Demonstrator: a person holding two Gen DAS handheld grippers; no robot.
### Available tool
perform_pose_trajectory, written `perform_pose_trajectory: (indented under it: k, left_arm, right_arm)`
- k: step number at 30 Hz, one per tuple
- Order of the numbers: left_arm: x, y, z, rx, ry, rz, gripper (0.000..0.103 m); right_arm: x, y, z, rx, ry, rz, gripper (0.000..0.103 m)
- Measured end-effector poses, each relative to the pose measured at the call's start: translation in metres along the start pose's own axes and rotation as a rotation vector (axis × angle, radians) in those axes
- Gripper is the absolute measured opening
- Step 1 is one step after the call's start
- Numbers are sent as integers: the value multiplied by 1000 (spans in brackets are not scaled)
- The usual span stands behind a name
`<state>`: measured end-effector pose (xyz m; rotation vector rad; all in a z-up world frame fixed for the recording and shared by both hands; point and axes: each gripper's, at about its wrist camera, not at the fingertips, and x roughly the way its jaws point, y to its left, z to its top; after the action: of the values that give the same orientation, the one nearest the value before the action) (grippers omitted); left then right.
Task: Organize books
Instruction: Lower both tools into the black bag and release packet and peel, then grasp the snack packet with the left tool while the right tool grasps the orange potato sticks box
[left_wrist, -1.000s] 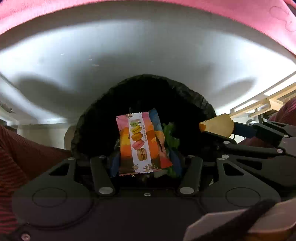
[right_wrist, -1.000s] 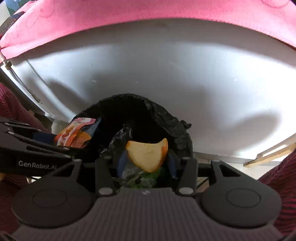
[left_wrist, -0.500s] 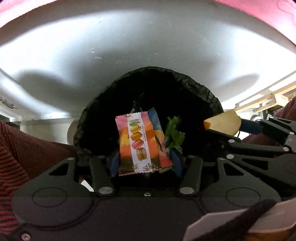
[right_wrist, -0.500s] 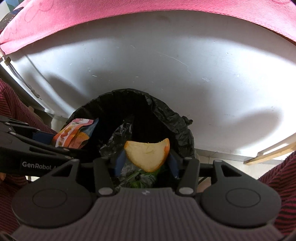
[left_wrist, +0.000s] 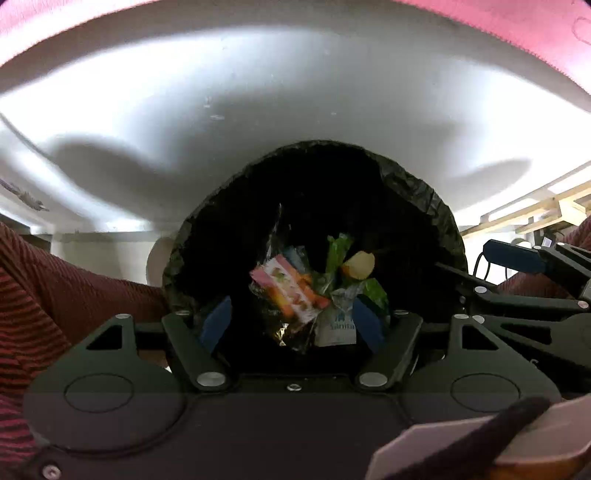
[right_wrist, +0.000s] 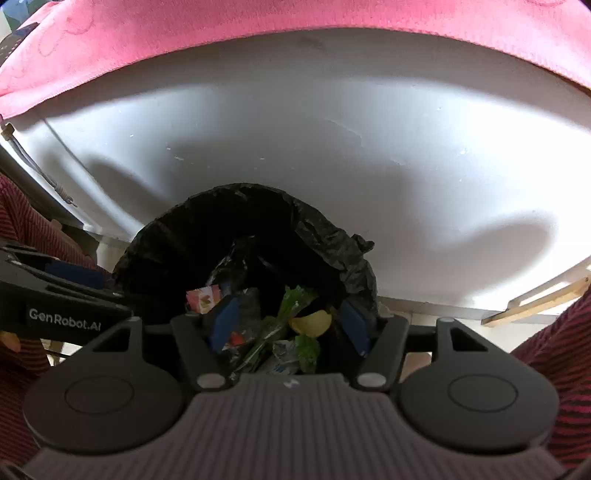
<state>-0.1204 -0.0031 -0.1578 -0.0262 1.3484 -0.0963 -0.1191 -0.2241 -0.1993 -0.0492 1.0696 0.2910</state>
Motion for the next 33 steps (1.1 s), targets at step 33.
perform_pose_trajectory:
  k: [33]
  left_arm:
    - [-167, 5, 180, -58, -690, -180, 85]
  right_arm:
    - [-142, -60, 165, 143, -701, 16, 103]
